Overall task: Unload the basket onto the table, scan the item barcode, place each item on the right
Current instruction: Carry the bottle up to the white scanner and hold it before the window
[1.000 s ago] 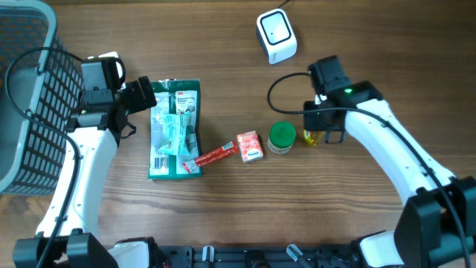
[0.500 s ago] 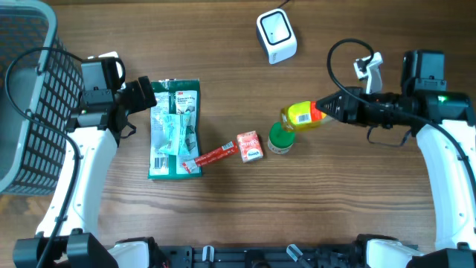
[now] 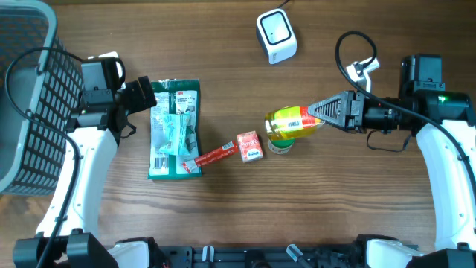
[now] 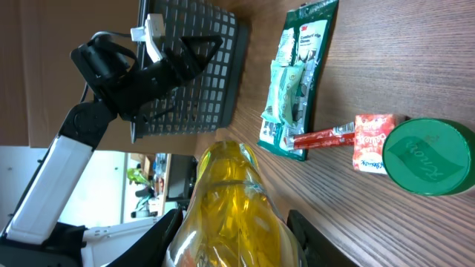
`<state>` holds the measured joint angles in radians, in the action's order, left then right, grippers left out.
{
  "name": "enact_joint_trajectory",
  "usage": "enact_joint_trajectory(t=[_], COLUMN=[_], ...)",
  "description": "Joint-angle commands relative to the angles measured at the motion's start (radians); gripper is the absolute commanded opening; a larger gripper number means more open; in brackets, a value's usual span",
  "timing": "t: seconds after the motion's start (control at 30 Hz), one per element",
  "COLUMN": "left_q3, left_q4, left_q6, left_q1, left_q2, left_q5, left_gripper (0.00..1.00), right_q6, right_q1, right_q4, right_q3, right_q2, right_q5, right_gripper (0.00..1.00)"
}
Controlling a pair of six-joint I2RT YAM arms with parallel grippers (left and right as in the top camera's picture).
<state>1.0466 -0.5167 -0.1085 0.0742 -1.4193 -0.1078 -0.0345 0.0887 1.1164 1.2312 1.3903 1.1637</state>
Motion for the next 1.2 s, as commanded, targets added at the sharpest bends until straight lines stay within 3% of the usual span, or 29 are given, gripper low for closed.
enact_joint_trajectory(t=[0.0,0.57,0.77,0.87,1.07,1.17], left_q3=[0.008,0.008,0.008,0.008,0.008,0.008], left_q4=[0.003,0.003,0.003,0.003,0.003,0.003], left_q6=[0.019,0.019,0.019,0.019,0.019,0.019], left_q1=[0.006,0.006,0.006,0.006,0.006,0.006], left_q2=[0.011,0.011,0.011,0.011,0.011,0.011], left_q5=[-0.006,-0.006,-0.006,-0.006,-0.006,-0.006], left_gripper=[1.0,1.0,1.0,1.0,1.0,1.0], right_q6=[0.019,0.019,0.019,0.019,-0.079,-0.148], right_q1=[0.002,0.002,0.002,0.002,0.002,-0.004], right_q4=[0.004,0.03,0.035,0.049,0.048,0.027], right_q3=[0.021,0.021,0.021,0.021,0.021,0.043], right_q2=[-0.003,-0.003,-0.003,-0.003,-0.003,-0.003], right_q5=[0.072,0.071,-0.029,-0.126,-0.668,-0.716], right_gripper=[0.23,0.23,0.24,0.24,0.24,0.14])
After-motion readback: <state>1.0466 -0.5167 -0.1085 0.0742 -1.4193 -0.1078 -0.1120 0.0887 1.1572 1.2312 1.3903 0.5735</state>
